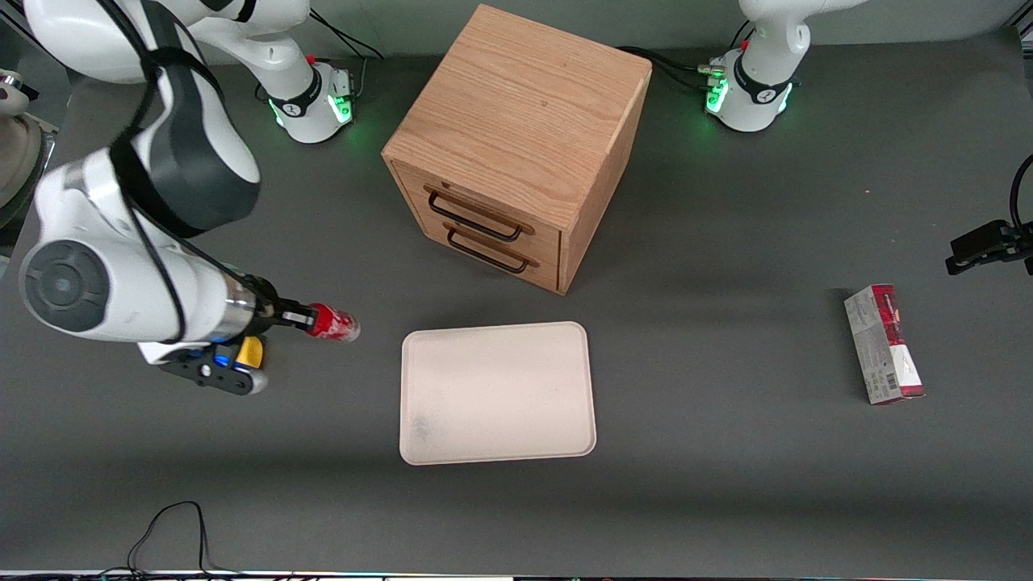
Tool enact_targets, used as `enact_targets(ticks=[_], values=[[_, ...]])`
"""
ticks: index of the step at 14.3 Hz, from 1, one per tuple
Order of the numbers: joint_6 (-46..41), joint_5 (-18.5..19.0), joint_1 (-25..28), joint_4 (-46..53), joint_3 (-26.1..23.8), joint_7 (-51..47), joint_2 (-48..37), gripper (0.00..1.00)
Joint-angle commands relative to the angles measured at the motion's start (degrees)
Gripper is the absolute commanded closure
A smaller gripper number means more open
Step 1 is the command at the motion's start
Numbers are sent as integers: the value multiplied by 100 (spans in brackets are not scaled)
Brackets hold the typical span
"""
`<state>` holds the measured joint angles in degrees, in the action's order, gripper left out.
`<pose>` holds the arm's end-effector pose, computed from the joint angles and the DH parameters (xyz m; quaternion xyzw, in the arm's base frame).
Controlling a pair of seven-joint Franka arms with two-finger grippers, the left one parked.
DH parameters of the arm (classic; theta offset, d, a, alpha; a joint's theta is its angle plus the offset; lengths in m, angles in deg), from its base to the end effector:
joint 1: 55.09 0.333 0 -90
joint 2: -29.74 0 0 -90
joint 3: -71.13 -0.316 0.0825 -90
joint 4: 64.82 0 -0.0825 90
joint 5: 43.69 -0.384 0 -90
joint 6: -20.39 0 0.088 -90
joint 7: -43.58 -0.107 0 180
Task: Place coke bottle on tray
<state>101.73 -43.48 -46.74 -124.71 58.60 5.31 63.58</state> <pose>0.6636 0.2054 0.4900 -0.9798 0.1618 0.1177 0.0024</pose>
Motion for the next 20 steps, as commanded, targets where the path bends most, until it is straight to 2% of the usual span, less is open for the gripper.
enact_targets(ticks=[1, 7, 11, 13, 20], values=[[285, 207, 157, 354, -30, -347, 455, 100], [1542, 664, 394, 669, -13, -707, 1360, 100], [2105, 673, 447, 882, -22, -796, 1722, 100], [2289, 682, 535, 891, 13, -1146, 1845, 100], [2519, 734, 650, 891, 22, -1306, 2012, 100]])
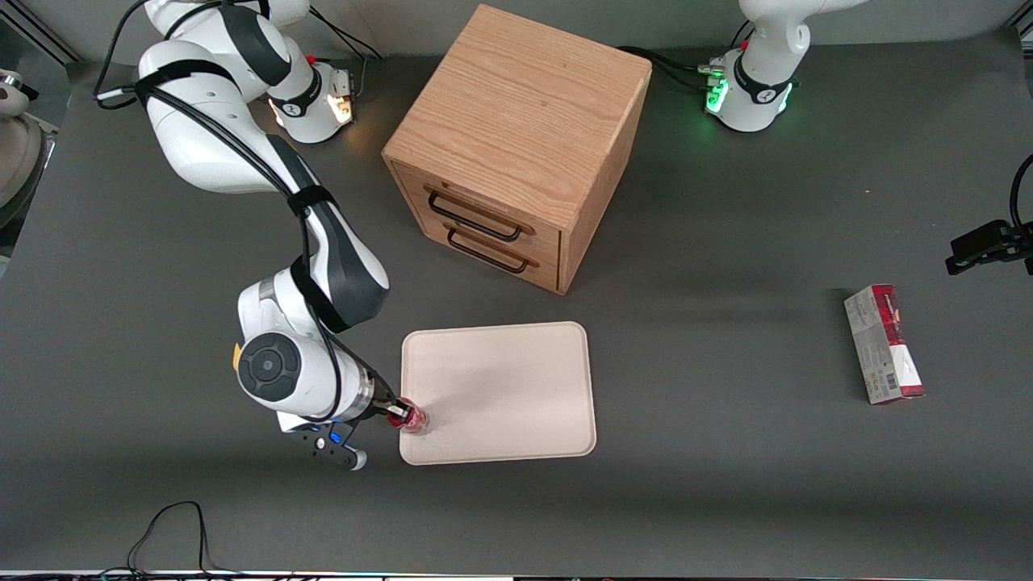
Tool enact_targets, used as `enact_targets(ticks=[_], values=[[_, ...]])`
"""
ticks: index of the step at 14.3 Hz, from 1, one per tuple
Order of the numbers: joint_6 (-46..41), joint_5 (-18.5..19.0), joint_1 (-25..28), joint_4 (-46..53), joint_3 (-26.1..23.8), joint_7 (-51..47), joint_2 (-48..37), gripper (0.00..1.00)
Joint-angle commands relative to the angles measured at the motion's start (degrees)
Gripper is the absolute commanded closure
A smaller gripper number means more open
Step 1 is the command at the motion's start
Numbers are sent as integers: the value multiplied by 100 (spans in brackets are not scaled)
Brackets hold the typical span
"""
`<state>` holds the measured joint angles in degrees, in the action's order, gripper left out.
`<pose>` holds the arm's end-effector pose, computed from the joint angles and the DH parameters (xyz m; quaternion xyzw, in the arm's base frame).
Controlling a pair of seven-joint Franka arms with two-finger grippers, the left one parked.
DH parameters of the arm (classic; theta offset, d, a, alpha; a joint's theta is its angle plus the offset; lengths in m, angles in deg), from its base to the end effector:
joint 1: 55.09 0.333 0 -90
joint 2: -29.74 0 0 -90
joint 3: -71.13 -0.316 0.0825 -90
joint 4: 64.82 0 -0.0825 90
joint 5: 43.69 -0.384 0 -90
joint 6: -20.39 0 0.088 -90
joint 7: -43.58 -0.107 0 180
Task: Place coke bottle on tray
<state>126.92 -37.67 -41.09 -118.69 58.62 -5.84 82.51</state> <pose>0.7287 0.2812 0.3285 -0.9734 0.2260 0.0161 0.0330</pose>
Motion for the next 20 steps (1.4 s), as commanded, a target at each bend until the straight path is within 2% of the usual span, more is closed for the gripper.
enact_targets(ticks=[1, 5, 6, 7, 8, 9, 20], values=[[8, 170, 93, 289, 20, -191, 120, 100], [96, 171, 93, 271, 20, -191, 137, 100], [96, 179, 93, 271, 20, -191, 137, 88], [96, 179, 93, 263, 20, -191, 137, 73], [105, 266, 93, 254, 20, -191, 146, 29], [105, 424, 137, 254, 11, -191, 172, 1], [114, 487, 172, 245, 11, -200, 181, 0]])
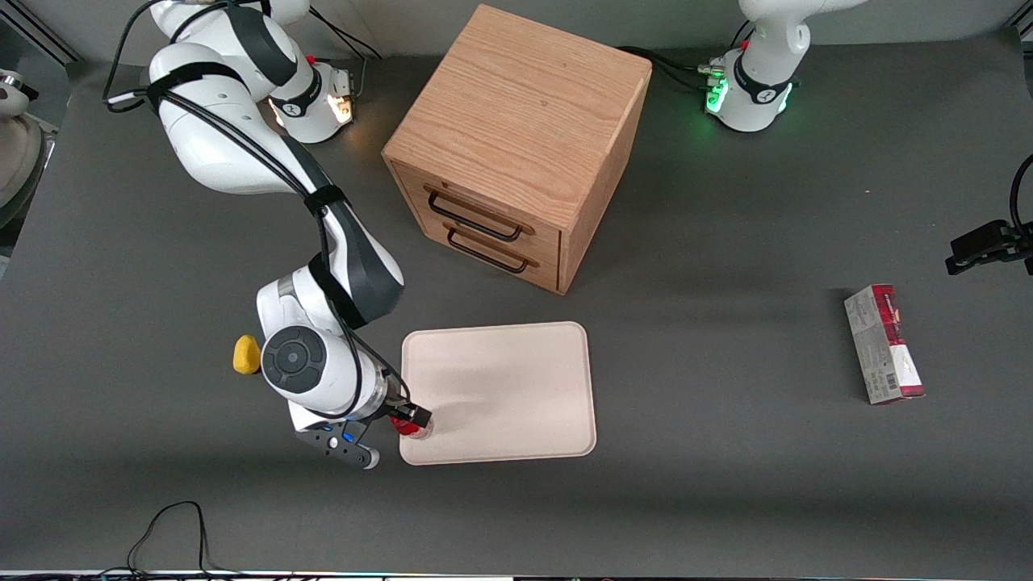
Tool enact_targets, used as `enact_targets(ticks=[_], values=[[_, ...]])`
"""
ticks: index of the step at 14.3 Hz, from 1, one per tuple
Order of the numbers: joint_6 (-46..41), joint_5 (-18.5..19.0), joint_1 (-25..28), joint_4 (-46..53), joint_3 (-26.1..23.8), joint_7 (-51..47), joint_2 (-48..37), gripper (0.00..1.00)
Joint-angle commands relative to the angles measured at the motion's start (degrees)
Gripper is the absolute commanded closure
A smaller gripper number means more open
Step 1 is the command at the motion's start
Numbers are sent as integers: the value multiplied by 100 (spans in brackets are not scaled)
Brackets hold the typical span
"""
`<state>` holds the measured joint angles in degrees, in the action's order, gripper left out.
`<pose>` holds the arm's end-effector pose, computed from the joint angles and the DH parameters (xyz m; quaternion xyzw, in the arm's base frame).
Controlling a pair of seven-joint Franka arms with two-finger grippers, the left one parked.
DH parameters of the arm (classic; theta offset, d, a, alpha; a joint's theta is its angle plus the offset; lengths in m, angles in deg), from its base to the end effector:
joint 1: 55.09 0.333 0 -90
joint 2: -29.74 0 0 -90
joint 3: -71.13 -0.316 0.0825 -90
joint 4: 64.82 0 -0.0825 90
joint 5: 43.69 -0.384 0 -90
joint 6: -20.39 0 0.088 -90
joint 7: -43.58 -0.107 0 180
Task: Place coke bottle on tray
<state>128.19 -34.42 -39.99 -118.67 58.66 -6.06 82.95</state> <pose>0.7273 0.2917 0.3245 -0.9773 0.2113 -0.0058 0.0161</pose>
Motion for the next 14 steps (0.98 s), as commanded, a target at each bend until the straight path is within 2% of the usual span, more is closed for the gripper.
enact_targets(ticks=[1, 12, 14], values=[[-13, 163, 62, 243, 8, -178, 137, 0], [-118, 110, 1, 235, 16, -292, -73, 0], [-520, 75, -43, 226, 16, -231, -231, 0]])
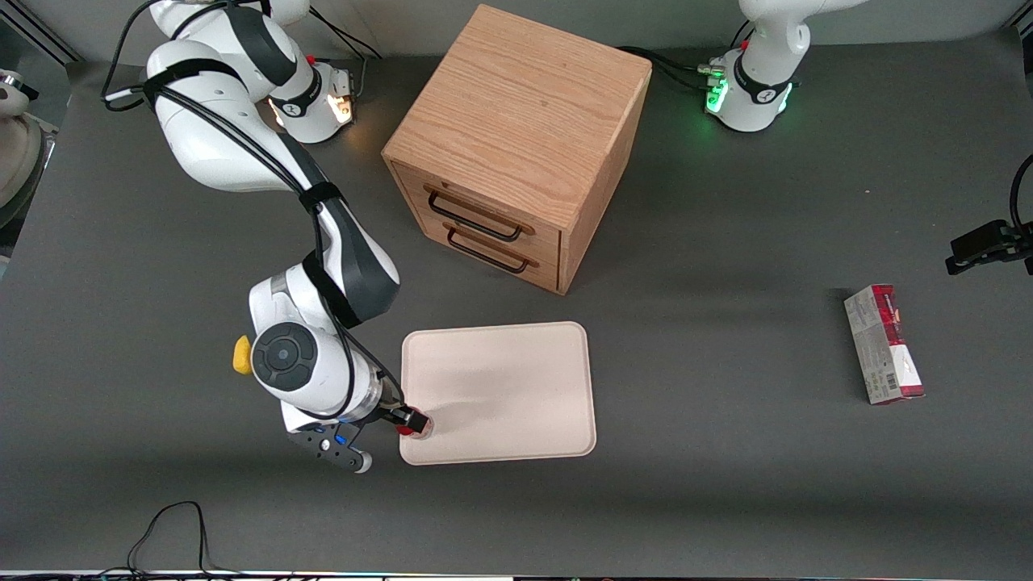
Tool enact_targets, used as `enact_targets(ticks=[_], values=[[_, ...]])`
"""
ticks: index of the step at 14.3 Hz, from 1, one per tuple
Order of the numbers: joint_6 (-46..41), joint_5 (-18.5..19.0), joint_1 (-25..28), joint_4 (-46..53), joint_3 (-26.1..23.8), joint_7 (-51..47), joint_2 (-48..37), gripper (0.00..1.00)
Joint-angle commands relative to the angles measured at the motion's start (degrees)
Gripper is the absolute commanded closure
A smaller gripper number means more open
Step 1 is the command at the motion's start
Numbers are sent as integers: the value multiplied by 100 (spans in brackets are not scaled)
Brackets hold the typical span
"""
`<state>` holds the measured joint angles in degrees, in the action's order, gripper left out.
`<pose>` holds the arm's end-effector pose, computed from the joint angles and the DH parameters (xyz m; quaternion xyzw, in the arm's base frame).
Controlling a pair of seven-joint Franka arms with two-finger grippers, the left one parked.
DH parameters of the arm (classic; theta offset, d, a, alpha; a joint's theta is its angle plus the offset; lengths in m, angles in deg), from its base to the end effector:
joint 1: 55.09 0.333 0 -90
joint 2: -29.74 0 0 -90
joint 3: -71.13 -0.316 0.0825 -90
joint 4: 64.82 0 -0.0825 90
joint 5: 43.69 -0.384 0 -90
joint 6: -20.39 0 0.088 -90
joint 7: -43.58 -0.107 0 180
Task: Place coke bottle on tray
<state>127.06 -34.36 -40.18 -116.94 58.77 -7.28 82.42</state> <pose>0.7312 0.2867 0.3441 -0.9738 0.2260 -0.0148 0.0198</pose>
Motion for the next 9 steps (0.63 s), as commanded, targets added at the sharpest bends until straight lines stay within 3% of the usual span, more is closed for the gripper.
enact_targets(ticks=[1, 3, 9], values=[[-723, -53, -206, 18, -39, -22, -240, 0], [-1024, -518, -418, -183, -4, 504, -573, 0], [-1008, -889, -1217, -2106, 14, 1752, -2084, 0]])
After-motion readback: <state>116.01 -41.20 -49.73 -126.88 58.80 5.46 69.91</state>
